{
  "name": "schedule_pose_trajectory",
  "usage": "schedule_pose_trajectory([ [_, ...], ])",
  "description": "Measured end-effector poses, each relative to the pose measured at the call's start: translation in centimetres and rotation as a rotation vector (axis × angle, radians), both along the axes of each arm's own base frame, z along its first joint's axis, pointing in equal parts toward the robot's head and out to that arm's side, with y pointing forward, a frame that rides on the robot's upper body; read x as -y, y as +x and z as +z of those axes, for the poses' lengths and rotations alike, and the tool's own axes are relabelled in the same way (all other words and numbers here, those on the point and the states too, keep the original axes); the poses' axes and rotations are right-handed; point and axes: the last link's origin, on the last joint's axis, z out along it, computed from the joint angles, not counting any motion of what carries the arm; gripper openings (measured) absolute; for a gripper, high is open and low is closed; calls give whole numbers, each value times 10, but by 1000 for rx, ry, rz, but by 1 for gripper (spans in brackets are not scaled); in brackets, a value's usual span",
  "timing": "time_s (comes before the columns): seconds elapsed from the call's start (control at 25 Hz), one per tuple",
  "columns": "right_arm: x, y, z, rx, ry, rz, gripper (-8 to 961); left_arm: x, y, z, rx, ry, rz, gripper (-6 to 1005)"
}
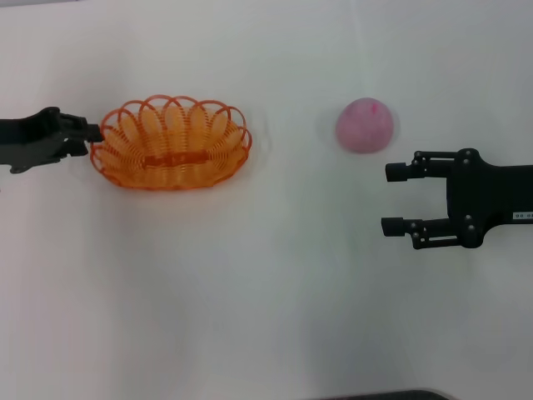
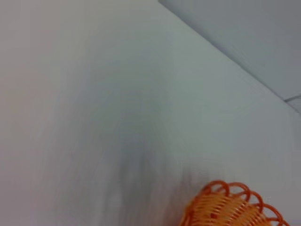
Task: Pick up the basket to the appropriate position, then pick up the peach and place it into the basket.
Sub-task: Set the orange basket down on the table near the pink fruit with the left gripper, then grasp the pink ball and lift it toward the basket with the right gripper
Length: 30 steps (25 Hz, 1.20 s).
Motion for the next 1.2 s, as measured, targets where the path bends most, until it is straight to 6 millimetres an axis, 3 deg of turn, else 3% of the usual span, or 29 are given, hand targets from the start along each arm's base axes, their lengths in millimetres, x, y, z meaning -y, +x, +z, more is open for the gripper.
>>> schedule_pose_trajectory([
  [0.32,-4,-2,0,-14,6,-12,796,5,-4,5,-1,20,-65,367],
  [0.52,-6,-4,3,-47,20,-45,796,8,-2,29,-87,102,-263,608],
  [0.72,-11,-4,7,-93,58,-124,796,29,6,41,-170,161,-645,676],
  [0.96,-19,-4,8,-139,83,-210,796,73,5,45,-206,167,-1091,681],
  [1.04,-21,-4,9,-168,106,-237,796,85,3,44,-203,166,-1172,678],
  [1.2,-26,1,10,-197,156,-302,796,99,-10,34,-183,160,-1175,678],
])
